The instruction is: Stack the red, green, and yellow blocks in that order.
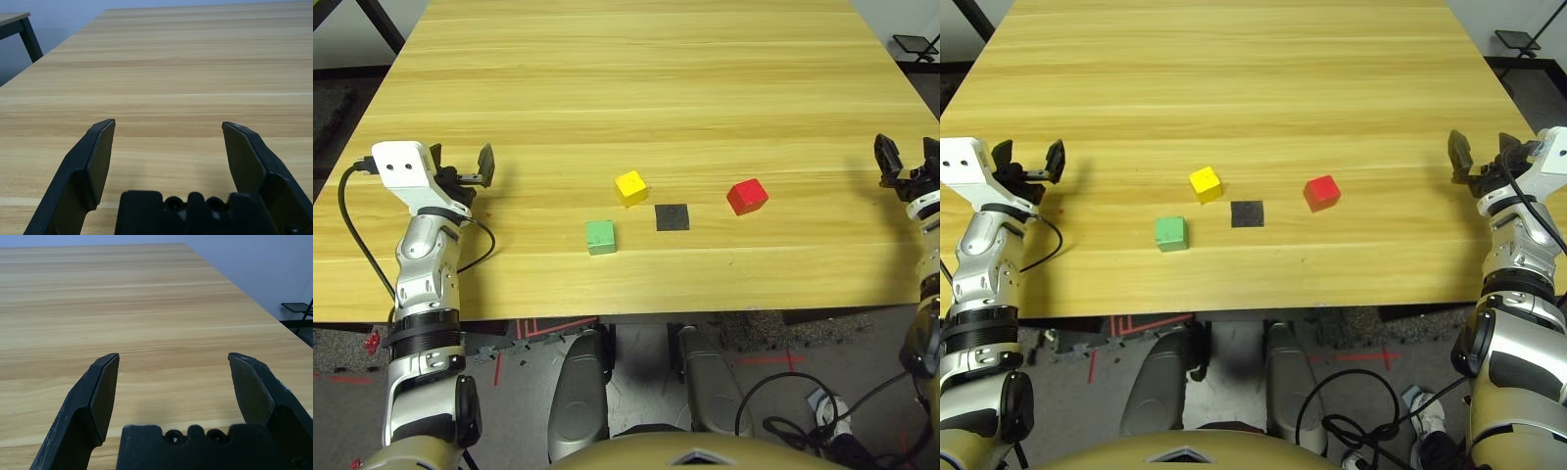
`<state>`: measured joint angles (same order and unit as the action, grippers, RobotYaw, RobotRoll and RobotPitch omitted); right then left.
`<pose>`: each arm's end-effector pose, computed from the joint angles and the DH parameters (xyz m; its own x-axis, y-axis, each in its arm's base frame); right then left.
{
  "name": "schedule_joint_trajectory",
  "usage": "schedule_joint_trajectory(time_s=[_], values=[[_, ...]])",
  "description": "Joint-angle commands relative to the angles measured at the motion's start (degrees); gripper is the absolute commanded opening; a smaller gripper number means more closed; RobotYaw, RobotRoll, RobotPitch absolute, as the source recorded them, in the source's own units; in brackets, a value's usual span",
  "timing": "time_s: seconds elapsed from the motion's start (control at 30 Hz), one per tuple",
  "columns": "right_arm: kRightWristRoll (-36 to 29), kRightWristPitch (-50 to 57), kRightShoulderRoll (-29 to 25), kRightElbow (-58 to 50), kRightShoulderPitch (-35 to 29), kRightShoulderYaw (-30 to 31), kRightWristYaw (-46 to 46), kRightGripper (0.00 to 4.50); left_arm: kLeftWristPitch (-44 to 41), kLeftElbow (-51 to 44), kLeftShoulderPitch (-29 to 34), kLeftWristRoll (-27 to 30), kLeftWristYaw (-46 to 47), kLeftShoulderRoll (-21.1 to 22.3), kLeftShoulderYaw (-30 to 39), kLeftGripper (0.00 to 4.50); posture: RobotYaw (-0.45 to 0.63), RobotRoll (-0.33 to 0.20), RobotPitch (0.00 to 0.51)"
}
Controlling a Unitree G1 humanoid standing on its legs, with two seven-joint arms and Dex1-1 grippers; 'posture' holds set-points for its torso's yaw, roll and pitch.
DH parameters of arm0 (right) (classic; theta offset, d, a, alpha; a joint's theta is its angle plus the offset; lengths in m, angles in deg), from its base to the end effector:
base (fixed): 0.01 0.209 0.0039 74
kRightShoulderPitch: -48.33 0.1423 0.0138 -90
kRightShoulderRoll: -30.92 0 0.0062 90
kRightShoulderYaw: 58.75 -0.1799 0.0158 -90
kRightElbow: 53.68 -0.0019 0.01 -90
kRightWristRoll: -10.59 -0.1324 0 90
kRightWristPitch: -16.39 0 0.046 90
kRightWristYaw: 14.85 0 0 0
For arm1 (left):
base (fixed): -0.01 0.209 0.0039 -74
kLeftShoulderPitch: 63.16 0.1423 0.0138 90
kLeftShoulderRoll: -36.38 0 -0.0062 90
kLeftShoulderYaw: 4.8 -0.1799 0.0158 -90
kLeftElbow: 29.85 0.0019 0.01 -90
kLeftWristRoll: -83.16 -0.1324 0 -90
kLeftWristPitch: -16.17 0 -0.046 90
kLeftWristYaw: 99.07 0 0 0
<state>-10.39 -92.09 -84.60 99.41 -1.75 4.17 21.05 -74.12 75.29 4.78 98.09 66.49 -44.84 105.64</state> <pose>0.2560 -0.3721 0.1396 0.9671 -0.0862 0.2393 0.0896 0.9960 -0.0033 0.2531 0.2829 0.1299 0.9703 0.0725 0.2310 -0.0902 0.9937 0.0668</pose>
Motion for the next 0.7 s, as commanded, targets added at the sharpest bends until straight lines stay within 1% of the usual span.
schedule_joint_trajectory(time_s=[0.03,0.1,0.13,0.17,0.2,0.3,0.37,0.4,0.5,0.6,0.7], values=[[0.14,0.3,-1.71,0.68,0.48,-0.52,-0.11,4.5,0.01,-0.76,0.78,0.69,-1.58,-0.18,-0.53,4.46,0.0,-0.004,0.264],[1.77,4.73,-4.84,0.67,4.94,2.25,5.0,4.5,-6.02,-3.11,-1.75,6.8,-10.04,2.47,-1.22,4.46,0.01,-0.002,0.258],[2.67,8.12,-6.36,0.48,7.22,4.3,9.36,4.5,-10.93,-5.21,-2.78,10.02,-15.95,5.27,-2.5,4.46,0.03,0.0,0.25],[3.24,10.36,-7.18,0.42,8.66,5.68,12.31,4.5,-14.49,-6.44,-3.44,12.06,-19.87,7.35,-3.32,4.46,0.04,0.001,0.244],[4.16,12.88,-8.08,0.08,9.99,7.68,16.3,4.5,-17.79,-7.85,-4.26,13.64,-24.05,10.33,-4.38,4.46,0.05,0.0,0.238],[6.87,16.18,-9.54,-0.92,13.78,13.47,28.54,4.5,-24.89,-9.36,-7.39,15.54,-35.74,20.04,-7.87,4.46,0.09,-0.01,0.223],[8.28,16.7,-9.65,-1.11,15.71,16.36,35.3,4.5,-28.16,-10.25,-9.31,15.38,-41.27,25.19,-10.62,4.46,0.1,-0.009,0.218],[9.35,16.62,-9.65,-1.25,16.79,18.25,39.32,4.5,-29.66,-11.41,-10.26,15.95,-43.65,26.73,-11.75,4.46,0.11,-0.007,0.213],[11.19,15.17,-9.09,-1.04,18.77,21.58,46.92,4.5,-31.56,-14.11,-11.71,17.12,-46.43,27.38,-12.97,4.46,0.11,-0.007,0.213],[12.97,13.29,-7.57,-1.46,20.39,24.94,54.05,4.5,-33.63,-16.83,-12.18,16.81,-48.8,28.33,-15.67,4.46,0.11,-0.017,0.21],[11.88,12.47,-6.39,-3.48,21.0,30.36,56.58,4.5,-37.12,-20.06,-11.85,16.92,-49.94,28.83,-18.33,4.46,0.12,-0.019,0.206]])
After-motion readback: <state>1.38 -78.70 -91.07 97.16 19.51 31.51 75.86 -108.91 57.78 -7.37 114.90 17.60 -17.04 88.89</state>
